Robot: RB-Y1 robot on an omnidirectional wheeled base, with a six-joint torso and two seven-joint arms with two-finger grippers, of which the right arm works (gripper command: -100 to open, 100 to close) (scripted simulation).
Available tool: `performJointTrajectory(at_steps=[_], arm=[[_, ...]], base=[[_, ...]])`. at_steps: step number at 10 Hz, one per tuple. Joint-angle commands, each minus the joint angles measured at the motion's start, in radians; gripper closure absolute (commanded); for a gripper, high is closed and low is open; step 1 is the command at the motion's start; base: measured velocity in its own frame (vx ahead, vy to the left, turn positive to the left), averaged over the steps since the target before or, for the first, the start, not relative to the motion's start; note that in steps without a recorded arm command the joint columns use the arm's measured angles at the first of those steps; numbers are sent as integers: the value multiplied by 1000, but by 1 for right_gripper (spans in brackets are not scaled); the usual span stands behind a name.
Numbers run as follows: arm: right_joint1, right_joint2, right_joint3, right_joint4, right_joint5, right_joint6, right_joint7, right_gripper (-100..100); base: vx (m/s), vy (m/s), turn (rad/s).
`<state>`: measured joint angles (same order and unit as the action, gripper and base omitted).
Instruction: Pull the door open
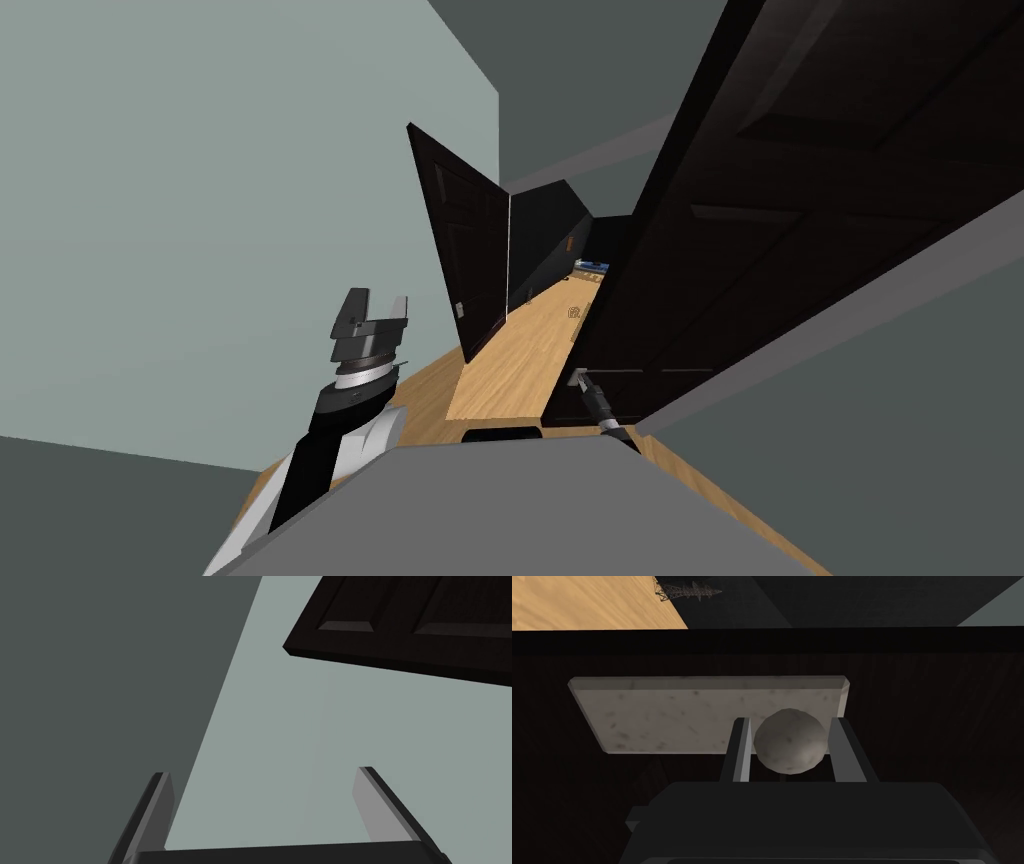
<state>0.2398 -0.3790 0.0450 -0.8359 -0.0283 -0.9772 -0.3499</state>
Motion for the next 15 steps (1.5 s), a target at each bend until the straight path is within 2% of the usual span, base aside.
performJointTrajectory(at_steps=[1, 2, 8, 9, 10, 13, 15], arm=[[12, -11, 6, 8, 3, -27, -10, 100], [16, -15, 8, 10, 4, -35, -13, 100], [67, -62, 32, 43, 17, -147, -56, 100], [56, -57, 32, 49, 17, -141, -52, 100], [31, -47, 27, 70, 22, -130, -48, 100], [-5, -37, 19, 94, 25, -115, -42, 100], [-53, -23, 7, 126, 31, -96, -34, 100]], base=[[-116, -35, 133], [-195, -49, 149], [-206, -63, 139], [-109, -19, 13], [-148, -36, 118], [-198, -55, 128], [-187, -63, 147]])
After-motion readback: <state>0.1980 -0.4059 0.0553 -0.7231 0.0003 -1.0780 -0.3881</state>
